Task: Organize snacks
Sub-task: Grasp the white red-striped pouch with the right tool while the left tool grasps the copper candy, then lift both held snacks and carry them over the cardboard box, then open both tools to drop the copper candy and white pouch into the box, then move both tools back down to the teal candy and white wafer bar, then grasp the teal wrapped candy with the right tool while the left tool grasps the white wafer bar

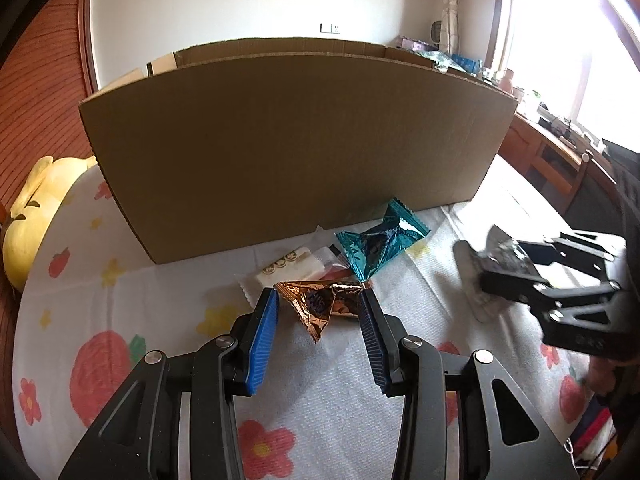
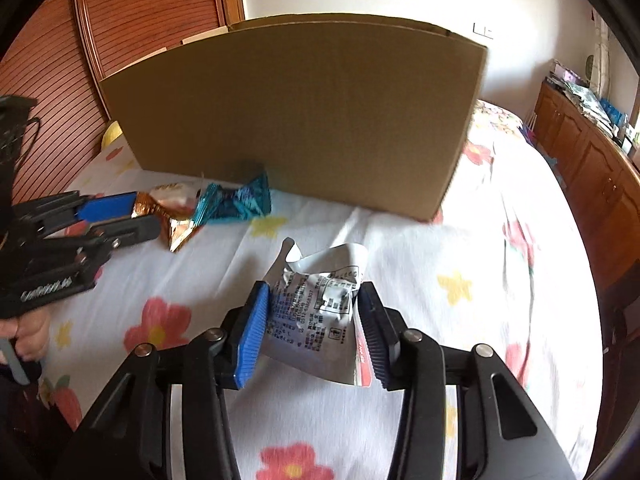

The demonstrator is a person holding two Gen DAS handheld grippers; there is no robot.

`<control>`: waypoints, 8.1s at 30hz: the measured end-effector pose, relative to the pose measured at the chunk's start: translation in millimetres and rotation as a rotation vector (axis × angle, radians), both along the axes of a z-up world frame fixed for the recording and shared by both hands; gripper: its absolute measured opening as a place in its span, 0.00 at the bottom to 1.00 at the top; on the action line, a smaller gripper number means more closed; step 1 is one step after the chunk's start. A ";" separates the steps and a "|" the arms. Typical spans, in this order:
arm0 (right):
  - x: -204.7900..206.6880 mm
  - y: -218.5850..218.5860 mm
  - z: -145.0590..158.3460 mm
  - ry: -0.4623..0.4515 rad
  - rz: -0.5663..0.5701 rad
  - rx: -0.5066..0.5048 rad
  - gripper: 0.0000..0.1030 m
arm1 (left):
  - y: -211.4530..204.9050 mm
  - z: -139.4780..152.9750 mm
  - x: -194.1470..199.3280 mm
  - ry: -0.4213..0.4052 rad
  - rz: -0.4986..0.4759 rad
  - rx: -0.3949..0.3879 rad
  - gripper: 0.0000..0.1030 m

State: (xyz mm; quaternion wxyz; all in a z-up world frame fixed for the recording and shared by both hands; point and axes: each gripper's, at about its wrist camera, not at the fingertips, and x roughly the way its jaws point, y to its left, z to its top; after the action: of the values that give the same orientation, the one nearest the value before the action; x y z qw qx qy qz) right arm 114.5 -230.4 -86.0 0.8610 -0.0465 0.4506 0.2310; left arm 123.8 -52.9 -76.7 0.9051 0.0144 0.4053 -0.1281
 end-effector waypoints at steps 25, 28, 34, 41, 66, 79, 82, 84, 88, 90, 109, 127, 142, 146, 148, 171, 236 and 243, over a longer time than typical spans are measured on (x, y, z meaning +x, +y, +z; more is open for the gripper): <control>-15.7 -15.9 -3.6 -0.022 -0.025 0.043 0.47 | -18.0 12.4 9.9 -0.036 -0.083 0.069 0.44; -15.6 -16.3 -3.5 -0.022 -0.025 0.044 0.47 | -25.9 11.8 19.7 -0.036 -0.133 0.102 0.44; -16.0 -17.8 -3.7 -0.021 -0.024 0.048 0.47 | -41.6 -4.5 27.1 0.029 -0.216 0.176 0.44; -16.6 -18.1 -4.2 -0.021 -0.023 0.052 0.47 | -47.0 -8.4 23.2 0.049 -0.245 0.200 0.44; -16.5 -18.6 -4.7 -0.021 -0.023 0.054 0.47 | -22.6 -16.5 17.4 0.034 -0.176 0.129 0.23; -17.5 -18.0 -4.9 -0.021 -0.020 0.059 0.46 | -27.5 -7.0 -5.5 0.002 -0.177 0.113 0.23; -18.1 -18.1 -3.4 -0.020 -0.013 0.075 0.45 | -28.0 -1.6 -8.5 -0.007 -0.177 0.101 0.23; -19.8 -18.0 -1.0 -0.027 -0.007 0.083 0.44 | -26.9 3.4 -10.3 -0.015 -0.178 0.096 0.23; -23.7 -19.6 4.5 -0.053 -0.007 0.100 0.44 | -23.7 14.5 -15.9 -0.034 -0.182 0.086 0.23; -25.6 -19.9 6.8 -0.059 -0.011 0.106 0.44 | -23.0 19.0 -18.4 -0.043 -0.183 0.081 0.23; -15.5 -13.4 82.1 -0.239 0.005 0.126 0.44 | 6.4 91.8 -19.2 -0.198 -0.115 0.043 0.23; 55.9 5.6 117.6 -0.273 -0.019 0.149 0.44 | 0.0 108.3 14.6 -0.219 -0.034 0.078 0.23; 113.0 18.3 94.5 -0.178 -0.075 0.123 0.45 | 0.6 105.6 49.2 -0.168 0.031 0.112 0.23; 118.1 20.4 87.5 -0.159 -0.076 0.123 0.49 | 1.0 106.0 52.5 -0.163 0.039 0.109 0.27; 119.0 22.9 85.1 -0.156 -0.070 0.119 0.55 | 0.7 107.1 52.4 -0.166 0.042 0.107 0.29; 25.5 20.3 96.5 -0.263 0.055 0.197 0.56 | 21.8 97.1 -23.6 -0.258 -0.042 0.032 0.35; 36.0 51.0 -2.6 -0.035 0.103 0.046 0.28 | 12.2 12.3 18.5 -0.013 -0.070 0.042 0.36; 22.6 44.3 0.2 -0.046 0.089 0.072 0.28 | -0.7 11.3 28.1 -0.004 -0.113 0.079 0.36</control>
State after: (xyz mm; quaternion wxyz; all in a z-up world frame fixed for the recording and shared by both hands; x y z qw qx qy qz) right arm 137.1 -186.1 -85.8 0.8611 -0.0408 0.4196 0.2840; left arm 151.9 -53.6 -65.4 0.8959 0.0730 0.4069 -0.1629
